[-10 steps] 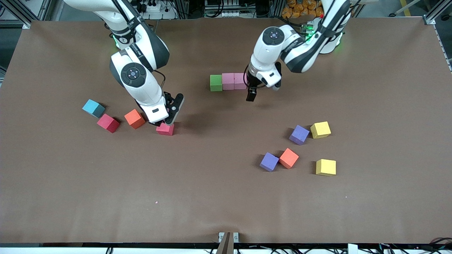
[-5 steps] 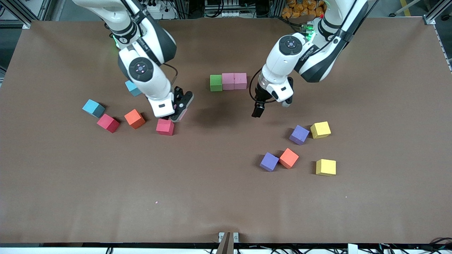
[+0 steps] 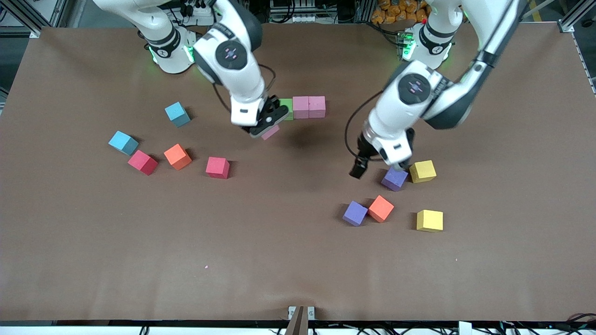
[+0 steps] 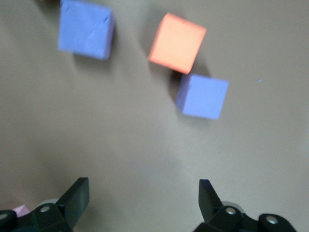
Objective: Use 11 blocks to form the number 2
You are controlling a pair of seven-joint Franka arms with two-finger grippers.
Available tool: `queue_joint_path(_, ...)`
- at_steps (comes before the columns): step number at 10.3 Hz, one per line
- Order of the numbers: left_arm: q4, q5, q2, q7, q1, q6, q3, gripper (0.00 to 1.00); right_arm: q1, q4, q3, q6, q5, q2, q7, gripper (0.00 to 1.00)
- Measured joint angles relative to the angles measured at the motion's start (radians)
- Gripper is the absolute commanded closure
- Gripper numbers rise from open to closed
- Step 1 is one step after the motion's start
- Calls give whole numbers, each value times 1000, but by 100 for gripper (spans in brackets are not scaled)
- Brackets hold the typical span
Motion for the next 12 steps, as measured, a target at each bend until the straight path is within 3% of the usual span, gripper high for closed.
queue_joint_path(2,66,4,60,112,47,-18,7,0,102,36,-15,23,-25,45,276,61)
queue_joint_path(4,106,48,110,256,49,-32,34,0,283,143,-132,23,-116,139,489,61)
queue_joint_path(6,112,56,137,460,49,-39,44,0,437,264,-250,24,-128,272,576,61)
queue_joint_path(9,144,56,172,594,44,-41,55,0,470,399,-283,27,-130,427,618,61)
queue_joint_path(12,187,94,214,592,10,-44,89,0,491,420,-286,26,-130,466,661,62)
